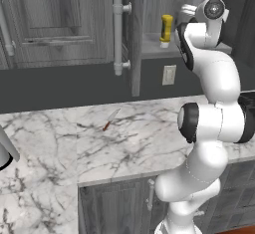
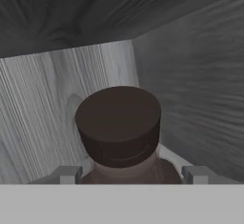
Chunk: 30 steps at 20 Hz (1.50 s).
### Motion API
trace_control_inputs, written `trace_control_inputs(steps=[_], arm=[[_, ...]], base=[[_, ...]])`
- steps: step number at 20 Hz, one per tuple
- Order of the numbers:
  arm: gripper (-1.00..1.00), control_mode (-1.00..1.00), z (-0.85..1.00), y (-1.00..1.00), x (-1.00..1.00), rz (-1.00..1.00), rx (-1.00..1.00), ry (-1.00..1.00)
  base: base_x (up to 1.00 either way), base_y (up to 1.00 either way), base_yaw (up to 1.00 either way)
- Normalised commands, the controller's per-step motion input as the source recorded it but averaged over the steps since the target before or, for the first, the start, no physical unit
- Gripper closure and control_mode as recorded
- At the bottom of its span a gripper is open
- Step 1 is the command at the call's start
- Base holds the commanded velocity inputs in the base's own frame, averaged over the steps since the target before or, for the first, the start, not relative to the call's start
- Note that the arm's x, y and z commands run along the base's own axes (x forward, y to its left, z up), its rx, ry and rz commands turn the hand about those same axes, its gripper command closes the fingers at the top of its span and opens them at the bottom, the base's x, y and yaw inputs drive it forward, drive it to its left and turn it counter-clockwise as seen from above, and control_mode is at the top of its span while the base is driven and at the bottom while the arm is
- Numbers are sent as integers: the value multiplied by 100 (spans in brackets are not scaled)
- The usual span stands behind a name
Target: Pick the syrup bottle and mustard from the counter and place them in the cabinet.
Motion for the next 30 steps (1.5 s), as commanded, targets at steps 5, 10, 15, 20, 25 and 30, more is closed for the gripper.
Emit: trace_control_inputs(steps=[5,10,15,20,25,30], arm=[[100,-100,-27,0,5,3,0,0],[100,-100,-29,0,3,3,0,0],[100,-100,-39,0,1,3,-2,0],[100,-100,-41,0,1,3,-5,0],[-100,-100,-11,0,1,1,-1,0],[-100,-100,-2,0,6,0,0,0]], base=[[0,0,0],[0,0,0],[0,0,0],[0,0,0],[0,0,0],[0,0,0]])
